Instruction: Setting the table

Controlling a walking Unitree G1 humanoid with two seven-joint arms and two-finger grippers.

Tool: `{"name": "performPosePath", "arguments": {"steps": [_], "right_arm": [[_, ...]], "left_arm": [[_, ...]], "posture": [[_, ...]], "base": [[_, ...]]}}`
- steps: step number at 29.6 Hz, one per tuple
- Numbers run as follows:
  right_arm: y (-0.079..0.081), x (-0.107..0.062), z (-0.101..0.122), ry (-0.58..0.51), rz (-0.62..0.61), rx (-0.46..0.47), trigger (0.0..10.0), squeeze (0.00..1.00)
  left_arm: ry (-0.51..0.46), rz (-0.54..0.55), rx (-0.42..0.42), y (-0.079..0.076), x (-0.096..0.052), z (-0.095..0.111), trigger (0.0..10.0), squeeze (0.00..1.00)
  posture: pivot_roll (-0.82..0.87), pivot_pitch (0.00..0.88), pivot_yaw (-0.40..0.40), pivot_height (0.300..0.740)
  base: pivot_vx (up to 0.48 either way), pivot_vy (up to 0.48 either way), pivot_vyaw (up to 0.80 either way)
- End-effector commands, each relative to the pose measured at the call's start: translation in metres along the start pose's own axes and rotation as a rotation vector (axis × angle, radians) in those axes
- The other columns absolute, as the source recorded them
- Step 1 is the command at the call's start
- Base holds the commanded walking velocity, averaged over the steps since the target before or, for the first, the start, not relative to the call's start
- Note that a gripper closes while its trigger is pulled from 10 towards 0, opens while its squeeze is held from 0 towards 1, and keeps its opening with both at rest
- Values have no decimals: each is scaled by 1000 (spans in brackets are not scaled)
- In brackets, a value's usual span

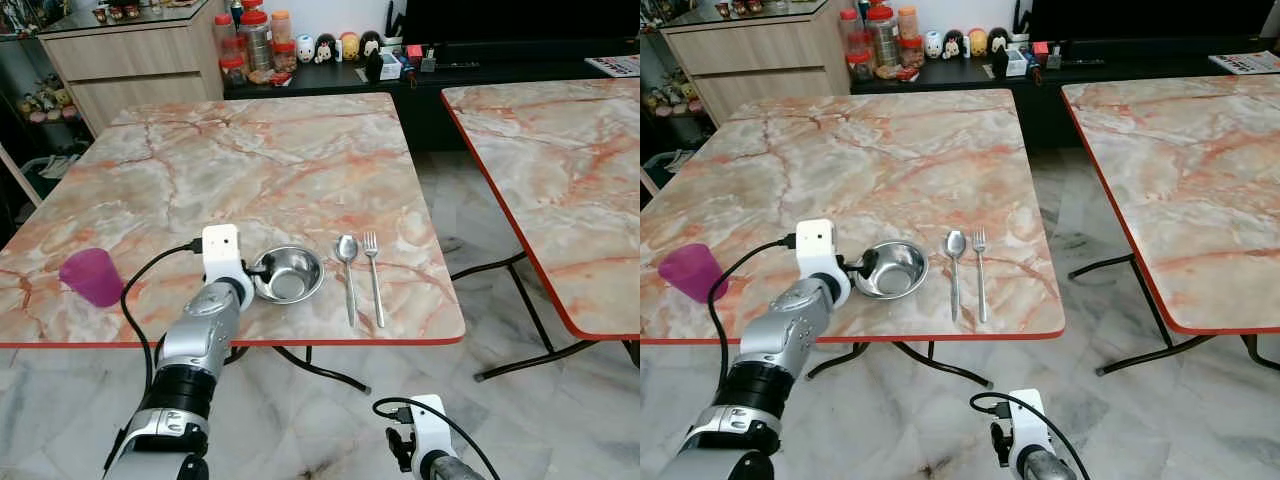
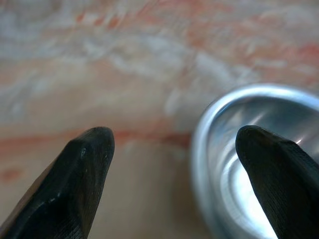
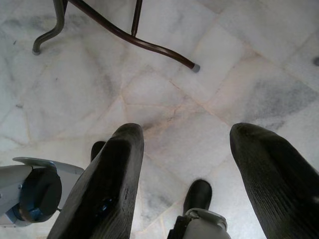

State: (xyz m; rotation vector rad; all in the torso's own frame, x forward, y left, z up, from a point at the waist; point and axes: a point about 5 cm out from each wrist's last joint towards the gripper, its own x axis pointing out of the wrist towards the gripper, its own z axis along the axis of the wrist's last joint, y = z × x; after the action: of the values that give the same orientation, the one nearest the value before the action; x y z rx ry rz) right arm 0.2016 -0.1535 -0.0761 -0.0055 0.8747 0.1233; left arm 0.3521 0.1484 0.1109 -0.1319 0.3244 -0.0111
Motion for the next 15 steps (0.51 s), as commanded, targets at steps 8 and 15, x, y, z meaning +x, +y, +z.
{"name": "performPosePath", "arguments": {"steps": [8, 15], "right_arm": [[2, 0, 1, 1, 6, 4, 10000, 0], [2, 0, 1, 1, 5, 6, 10000, 0]], "left_arm": [[78, 7, 6, 5, -1, -19, 10000, 0], [80, -29, -32, 1, -2, -19, 10000, 0]], "posture": [[23, 19, 45, 740], [23, 19, 45, 740]], "base": [[0, 0, 0], [0, 0, 0]]}}
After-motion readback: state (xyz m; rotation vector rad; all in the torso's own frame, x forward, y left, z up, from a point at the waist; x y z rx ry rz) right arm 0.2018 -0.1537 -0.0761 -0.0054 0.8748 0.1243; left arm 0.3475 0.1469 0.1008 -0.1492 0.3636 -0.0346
